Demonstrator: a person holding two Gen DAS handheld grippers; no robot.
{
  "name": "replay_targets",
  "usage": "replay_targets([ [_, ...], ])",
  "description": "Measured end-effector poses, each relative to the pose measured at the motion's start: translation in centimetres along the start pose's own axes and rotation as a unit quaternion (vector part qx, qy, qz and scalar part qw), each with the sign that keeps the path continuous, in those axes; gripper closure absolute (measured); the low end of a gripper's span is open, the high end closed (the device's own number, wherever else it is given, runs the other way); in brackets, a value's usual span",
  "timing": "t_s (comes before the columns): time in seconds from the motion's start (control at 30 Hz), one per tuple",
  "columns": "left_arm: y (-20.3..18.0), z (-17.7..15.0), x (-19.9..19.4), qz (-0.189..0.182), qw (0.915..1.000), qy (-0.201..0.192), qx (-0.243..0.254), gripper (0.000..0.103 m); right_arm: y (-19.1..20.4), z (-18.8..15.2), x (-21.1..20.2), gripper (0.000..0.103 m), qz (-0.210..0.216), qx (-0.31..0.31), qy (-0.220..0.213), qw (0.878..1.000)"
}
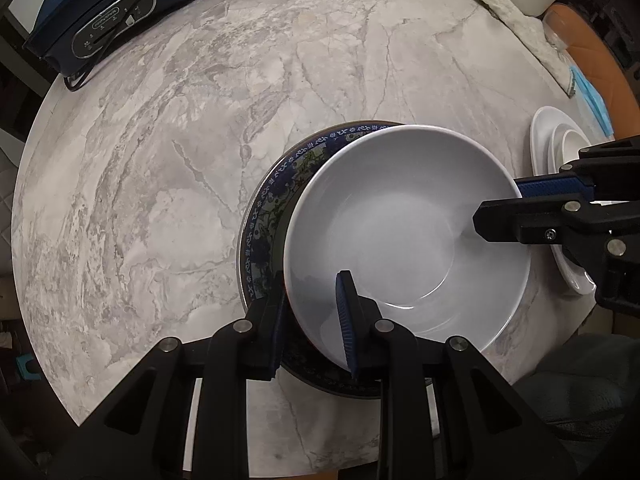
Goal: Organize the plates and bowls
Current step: 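Carry the small white bowl with both grippers and lower it into the orange bowl, then open both grippers and withdraw from the nested bowls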
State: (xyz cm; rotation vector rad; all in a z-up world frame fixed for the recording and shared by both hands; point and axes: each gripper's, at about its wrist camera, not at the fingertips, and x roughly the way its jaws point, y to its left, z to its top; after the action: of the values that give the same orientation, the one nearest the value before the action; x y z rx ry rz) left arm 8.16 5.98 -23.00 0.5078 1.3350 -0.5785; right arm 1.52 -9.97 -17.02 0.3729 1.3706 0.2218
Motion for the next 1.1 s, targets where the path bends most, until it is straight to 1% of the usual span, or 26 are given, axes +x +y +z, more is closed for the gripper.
replay_targets([
  [0.2, 0.3, 0.0, -0.1, -0.003, 0.9999, -0.006, -0.009, 0.08, 0.1, 0.0, 0.1, 0.087, -0.001, -0.003, 0.0, 1.0],
  [0.27, 0.4, 0.1, -0.5, -0.009, 0.9997, -0.015, -0.015, 0.076, 0.3, 0.0, 0.1, 0.085, -0.006, -0.01, 0.001, 1.0],
  [0.3, 0.6, 0.1, -0.8, -0.014, 0.9995, -0.02, -0.018, 0.07, 0.4, 0.0, 0.1, 0.084, -0.003, -0.009, 0.0, 1.0],
  [0.33, 0.7, 0.1, -1.2, -0.021, 0.9992, -0.027, -0.022, 0.059, 0.4, 0.0, 0.0, 0.084, 0.0, -0.006, -0.002, 1.0],
  [0.37, 0.8, 0.1, -1.7, -0.028, 0.9986, -0.037, -0.026, 0.052, 0.3, 0.0, -0.1, 0.081, 0.002, -0.005, -0.005, 1.0],
  [0.4, 1.0, 0.1, -2.3, -0.028, 0.9981, -0.047, -0.03, 0.035, 0.3, -0.1, -0.4, 0.069, 0.005, -0.005, -0.011, 1.0],
  [0.43, 1.3, 0.1, -3.0, -0.027, 0.9974, -0.057, -0.035, 0.029, 0.3, -0.1, -0.8, 0.06, 0.005, -0.005, -0.018, 1.0],
  [0.47, 1.7, 0.1, -3.7, -0.032, 0.9964, -0.067, -0.043, 0.029, 0.4, 0.0, -1.2, 0.044, 0.004, -0.005, -0.027, 1.0],
  [0.5, 2.4, 0.0, -4.3, -0.039, 0.995, -0.074, -0.055, 0.029, 0.3, 0.0, -1.8, 0.038, 0.006, -0.005, -0.038, 0.999],
  [0.6, 5.2, -0.3, -5.7, -0.058, 0.9887, -0.091, -0.105, 0.029, 0.0, 0.2, -3.5, 0.034, 0.022, -0.004, -0.066, 0.998],
  [0.67, 7.7, -0.9, -6.1, -0.071, 0.9818, -0.098, -0.146, 0.029, -0.9, 0.4, -4.3, 0.034, 0.026, -0.002, -0.084, 0.996],
  [0.73, 10.3, -1.9, -5.5, -0.098, 0.9735, -0.088, -0.187, 0.029, -2.5, 0.6, -4.4, 0.034, 0.017, 0.013, -0.085, 0.996],
  [0.77, 11.3, -2.6, -5.0, -0.113, 0.9694, -0.077, -0.204, 0.029, -3.4, 0.6, -4.1, 0.04, 0.023, 0.025, -0.077, 0.996],
  [0.8, 12.0, -3.5, -4.4, -0.134, 0.9645, -0.07, -0.217, 0.029, -4.2, 0.6, -3.8, 0.05, 0.037, 0.037, -0.068, 0.996],
  [0.83, 12.6, -4.3, -3.8, -0.154, 0.9597, -0.063, -0.226, 0.029, -4.9, 0.7, -3.4, 0.055, 0.048, 0.046, -0.059, 0.996],
  [0.9, 12.9, -5.9, -2.6, -0.187, 0.9531, -0.053, -0.232, 0.029, -6.0, 0.6, -2.8, 0.065, 0.058, 0.059, -0.048, 0.995],
  [0.93, 12.9, -6.5, -2.2, -0.198, 0.9516, -0.051, -0.229, 0.029, -6.3, 0.5, -2.5, 0.067, 0.067, 0.063, -0.042, 0.995],
  [1.03, 12.5, -7.6, -1.0, -0.218, 0.9482, -0.037, -0.228, 0.031, -6.7, 0.2, -1.4, 0.068, 0.094, 0.078, -0.027, 0.992],
  [1.1, 12.2, -7.7, -0.8, -0.227, 0.9466, -0.041, -0.226, 0.031, -6.5, 0.0, -0.8, 0.068, 0.102, 0.077, -0.019, 0.992],
])
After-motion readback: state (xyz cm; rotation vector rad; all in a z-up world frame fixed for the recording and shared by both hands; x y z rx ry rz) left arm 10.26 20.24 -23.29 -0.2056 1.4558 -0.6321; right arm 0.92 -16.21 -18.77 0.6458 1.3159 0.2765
